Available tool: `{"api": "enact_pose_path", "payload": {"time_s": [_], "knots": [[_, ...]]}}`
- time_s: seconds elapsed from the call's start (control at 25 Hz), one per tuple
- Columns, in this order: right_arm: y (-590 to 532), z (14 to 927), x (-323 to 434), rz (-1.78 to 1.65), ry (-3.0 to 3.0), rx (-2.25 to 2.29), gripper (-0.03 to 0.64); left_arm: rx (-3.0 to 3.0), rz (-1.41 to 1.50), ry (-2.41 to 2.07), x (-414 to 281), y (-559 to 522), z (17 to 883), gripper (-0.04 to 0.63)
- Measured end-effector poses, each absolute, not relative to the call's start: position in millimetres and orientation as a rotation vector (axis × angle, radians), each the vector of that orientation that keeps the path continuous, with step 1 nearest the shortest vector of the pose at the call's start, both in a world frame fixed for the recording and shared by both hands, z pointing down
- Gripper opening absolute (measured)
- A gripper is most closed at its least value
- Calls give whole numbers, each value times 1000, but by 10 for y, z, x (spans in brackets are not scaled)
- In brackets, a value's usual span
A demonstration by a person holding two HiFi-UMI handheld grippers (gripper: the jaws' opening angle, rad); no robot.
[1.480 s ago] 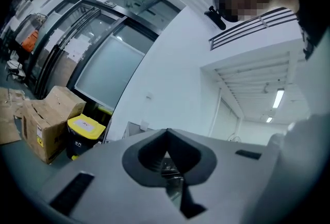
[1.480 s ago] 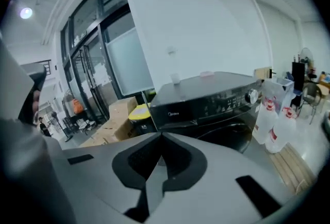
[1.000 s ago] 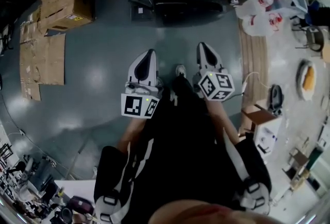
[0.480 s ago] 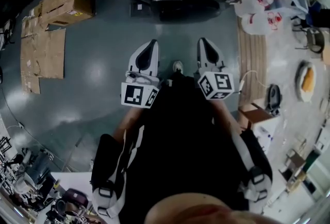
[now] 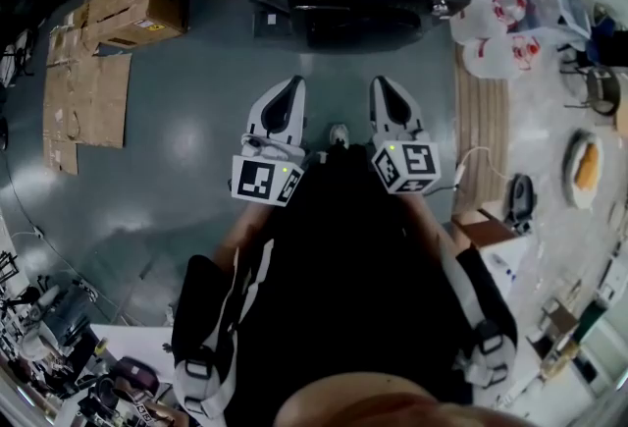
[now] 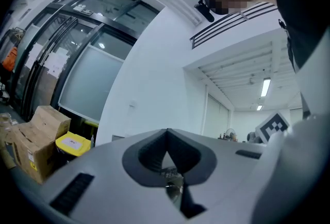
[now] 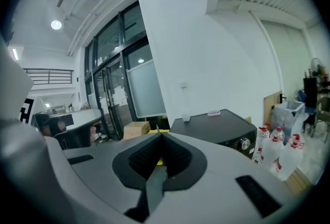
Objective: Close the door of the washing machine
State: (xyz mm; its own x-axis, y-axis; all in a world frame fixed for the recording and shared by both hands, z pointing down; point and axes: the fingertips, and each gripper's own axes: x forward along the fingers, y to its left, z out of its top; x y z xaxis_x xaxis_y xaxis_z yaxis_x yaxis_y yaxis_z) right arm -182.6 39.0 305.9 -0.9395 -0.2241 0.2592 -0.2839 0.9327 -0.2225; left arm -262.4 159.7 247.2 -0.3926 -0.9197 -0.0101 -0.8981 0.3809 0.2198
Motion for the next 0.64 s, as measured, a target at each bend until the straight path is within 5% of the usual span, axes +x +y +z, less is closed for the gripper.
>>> {"api": "enact_pose_path", "payload": {"time_s": [0.64], "knots": [[439, 3075, -1731, 417, -2853, 369, 5, 1648, -279, -2545, -2548, 1650, 2426, 6]]}}
